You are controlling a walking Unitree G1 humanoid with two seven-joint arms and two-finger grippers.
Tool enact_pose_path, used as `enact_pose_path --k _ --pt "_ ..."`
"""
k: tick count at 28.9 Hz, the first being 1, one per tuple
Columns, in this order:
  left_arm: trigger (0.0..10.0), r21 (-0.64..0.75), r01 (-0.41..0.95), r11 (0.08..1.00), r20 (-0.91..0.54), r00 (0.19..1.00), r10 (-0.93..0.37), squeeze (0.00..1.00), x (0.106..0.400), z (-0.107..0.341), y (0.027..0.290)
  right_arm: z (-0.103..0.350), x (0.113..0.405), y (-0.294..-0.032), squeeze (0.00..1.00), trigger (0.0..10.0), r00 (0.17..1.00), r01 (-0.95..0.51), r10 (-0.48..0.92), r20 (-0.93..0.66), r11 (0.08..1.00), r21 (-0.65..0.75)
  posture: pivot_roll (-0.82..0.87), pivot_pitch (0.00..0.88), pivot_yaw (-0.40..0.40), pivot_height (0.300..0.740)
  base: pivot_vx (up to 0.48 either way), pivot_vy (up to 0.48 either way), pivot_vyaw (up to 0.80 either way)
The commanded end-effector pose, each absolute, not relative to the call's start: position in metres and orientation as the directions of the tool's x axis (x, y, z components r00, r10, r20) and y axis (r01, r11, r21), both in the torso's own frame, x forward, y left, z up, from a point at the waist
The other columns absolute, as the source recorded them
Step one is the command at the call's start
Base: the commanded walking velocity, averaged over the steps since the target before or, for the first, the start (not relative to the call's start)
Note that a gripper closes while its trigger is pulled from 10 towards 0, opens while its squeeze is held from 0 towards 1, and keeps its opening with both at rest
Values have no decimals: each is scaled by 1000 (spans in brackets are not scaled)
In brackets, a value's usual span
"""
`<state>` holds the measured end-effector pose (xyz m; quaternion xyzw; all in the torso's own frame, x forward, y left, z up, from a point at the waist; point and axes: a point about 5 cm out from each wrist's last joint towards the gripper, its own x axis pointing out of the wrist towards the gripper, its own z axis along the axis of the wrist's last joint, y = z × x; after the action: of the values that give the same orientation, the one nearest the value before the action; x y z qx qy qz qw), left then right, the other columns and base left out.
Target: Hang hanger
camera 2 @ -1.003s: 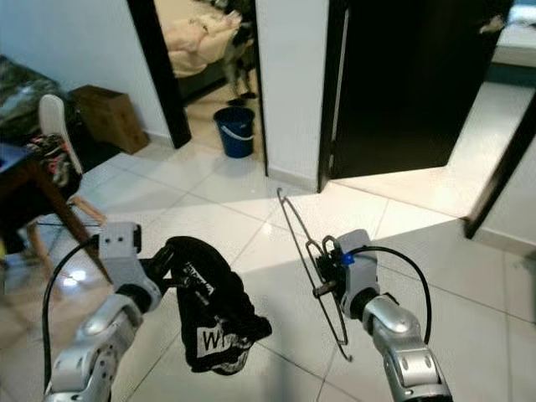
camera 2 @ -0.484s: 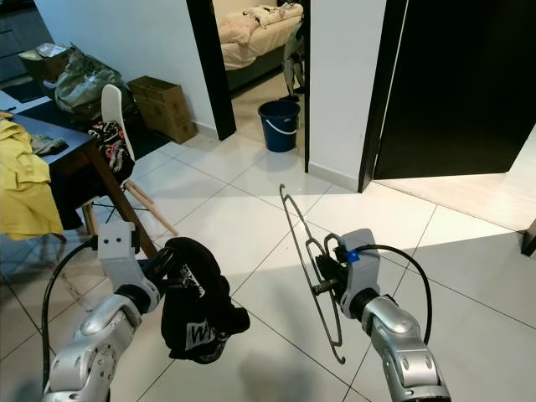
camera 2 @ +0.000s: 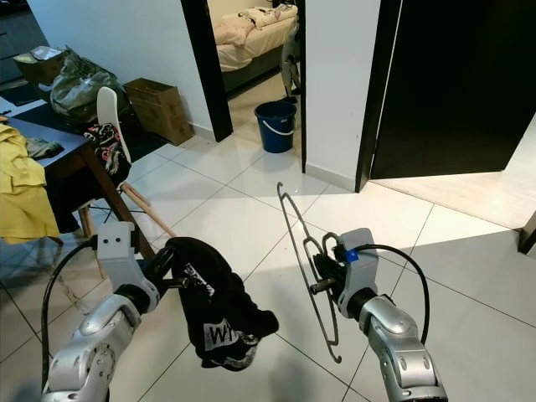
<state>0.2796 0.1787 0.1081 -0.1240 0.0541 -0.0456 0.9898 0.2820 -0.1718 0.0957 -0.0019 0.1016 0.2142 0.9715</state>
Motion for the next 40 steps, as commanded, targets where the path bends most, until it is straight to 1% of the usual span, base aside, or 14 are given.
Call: enact_pose_path --k 1,14,19,40 --pt "10000 -242 71 968 -90 991 -95 0 280 111 184 98 281 -168 0 10000 882 -428 432 -187 902 63 -40 18 65 740 0 0 0" --pt "10000 -246 73 966 -89 991 -98 0 280 112 183 99 280 -170 0 10000 885 -419 426 -186 905 80 -47 28 65 740 0 0 0" --pt "10000 -257 67 964 -83 992 -91 0 279 113 182 99 280 -175 0 10000 884 -416 425 -194 905 87 -39 26 50 740 0 0 0" --pt "10000 -270 69 960 -85 992 -95 0 279 111 181 100 280 -174 0 10000 877 -434 440 -191 898 73 -48 25 53 740 0 0 0"
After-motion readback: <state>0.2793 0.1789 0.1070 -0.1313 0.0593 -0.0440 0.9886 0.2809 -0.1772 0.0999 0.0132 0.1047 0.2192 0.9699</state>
